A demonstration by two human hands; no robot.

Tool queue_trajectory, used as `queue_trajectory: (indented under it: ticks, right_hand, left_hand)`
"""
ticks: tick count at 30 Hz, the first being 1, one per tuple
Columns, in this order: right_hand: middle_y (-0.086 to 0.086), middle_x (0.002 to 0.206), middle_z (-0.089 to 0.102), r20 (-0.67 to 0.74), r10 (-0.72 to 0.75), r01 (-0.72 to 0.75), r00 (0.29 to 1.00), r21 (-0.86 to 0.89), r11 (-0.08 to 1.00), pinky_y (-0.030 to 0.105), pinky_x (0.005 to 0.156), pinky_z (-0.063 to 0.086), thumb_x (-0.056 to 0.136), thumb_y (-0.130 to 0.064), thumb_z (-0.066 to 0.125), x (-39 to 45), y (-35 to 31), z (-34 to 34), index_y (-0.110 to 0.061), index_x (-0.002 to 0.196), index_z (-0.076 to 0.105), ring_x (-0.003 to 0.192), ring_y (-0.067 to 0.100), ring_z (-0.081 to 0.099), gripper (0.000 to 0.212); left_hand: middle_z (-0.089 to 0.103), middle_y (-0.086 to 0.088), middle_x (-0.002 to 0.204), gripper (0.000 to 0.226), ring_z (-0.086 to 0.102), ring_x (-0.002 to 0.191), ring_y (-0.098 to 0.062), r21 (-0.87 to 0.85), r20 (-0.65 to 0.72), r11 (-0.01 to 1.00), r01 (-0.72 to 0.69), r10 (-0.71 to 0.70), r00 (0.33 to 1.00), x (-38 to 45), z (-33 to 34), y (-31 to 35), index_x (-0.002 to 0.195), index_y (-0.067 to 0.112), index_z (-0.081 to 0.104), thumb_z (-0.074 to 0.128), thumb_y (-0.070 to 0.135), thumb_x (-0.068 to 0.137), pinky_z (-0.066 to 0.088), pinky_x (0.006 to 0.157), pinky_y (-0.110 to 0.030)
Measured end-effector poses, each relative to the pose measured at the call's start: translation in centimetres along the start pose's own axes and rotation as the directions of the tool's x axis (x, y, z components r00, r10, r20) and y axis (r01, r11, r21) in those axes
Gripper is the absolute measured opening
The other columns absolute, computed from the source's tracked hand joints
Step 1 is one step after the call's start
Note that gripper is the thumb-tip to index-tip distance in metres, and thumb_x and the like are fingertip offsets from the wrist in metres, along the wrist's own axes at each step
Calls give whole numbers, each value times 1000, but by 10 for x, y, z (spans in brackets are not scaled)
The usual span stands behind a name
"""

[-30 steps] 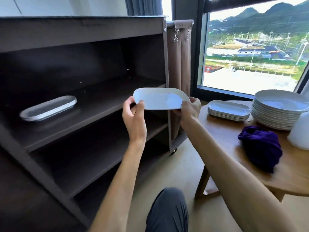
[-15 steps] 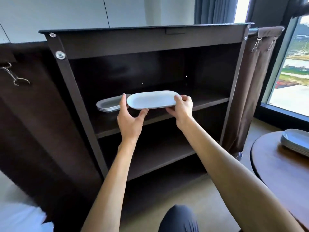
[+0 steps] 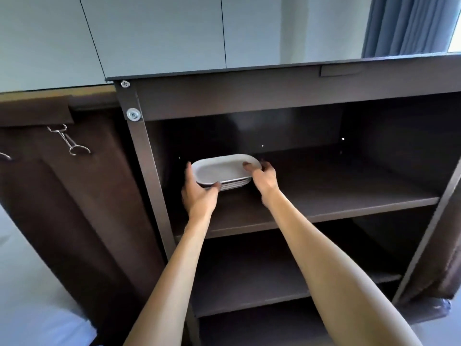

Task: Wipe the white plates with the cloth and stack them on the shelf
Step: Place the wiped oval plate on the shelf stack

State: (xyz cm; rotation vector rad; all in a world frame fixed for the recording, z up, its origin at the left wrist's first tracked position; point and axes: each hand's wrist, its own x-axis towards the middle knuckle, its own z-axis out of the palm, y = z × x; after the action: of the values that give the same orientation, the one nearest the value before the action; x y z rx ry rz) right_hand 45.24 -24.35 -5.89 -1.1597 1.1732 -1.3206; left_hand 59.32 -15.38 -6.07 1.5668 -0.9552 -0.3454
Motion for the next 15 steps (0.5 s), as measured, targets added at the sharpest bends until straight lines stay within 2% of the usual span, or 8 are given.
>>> queue_trajectory:
  ticks: [2, 7, 11, 15]
  right_hand:
    - [8, 126, 65, 20, -17, 18, 1000, -42, 999, 34, 101, 47, 84, -39, 79, 10, 6, 9, -11, 134, 57, 120, 27, 61, 61]
    - [14, 133, 63, 21, -64, 67, 998, -294, 953, 35, 104, 46, 89, -41, 74, 27, 10, 11, -5, 136, 56, 126, 33, 57, 61]
    - [16, 130, 66, 74, -72, 100, 995, -530, 842, 35, 97, 47, 91, -42, 70, 39, 10, 14, -6, 133, 61, 124, 34, 60, 56]
    - [16, 133, 62, 75, -119, 139, 990, -648, 749, 36, 95, 47, 93, -46, 65, 42, 12, 21, -8, 132, 62, 123, 36, 59, 55]
  left_hand:
    - [50, -4, 153, 98, 42, 143, -27, 14, -13, 999, 32, -32, 999, 12, 1, -1, 161, 31, 25, 83, 17, 84, 36, 117, -40]
    - [50, -8, 152, 97, 41, 144, -29, 65, 4, 997, 47, -47, 999, 25, 9, -9, 162, 27, 24, 83, 21, 85, 37, 117, -40]
    - [47, -12, 153, 98, 41, 144, -33, 184, 16, 981, 66, -70, 997, 30, 12, -11, 164, 29, 17, 80, 27, 88, 39, 115, -43]
    - [46, -17, 152, 98, 43, 142, -36, 236, -5, 967, 96, -97, 995, 32, 14, -12, 164, 28, 16, 78, 26, 90, 41, 114, -46]
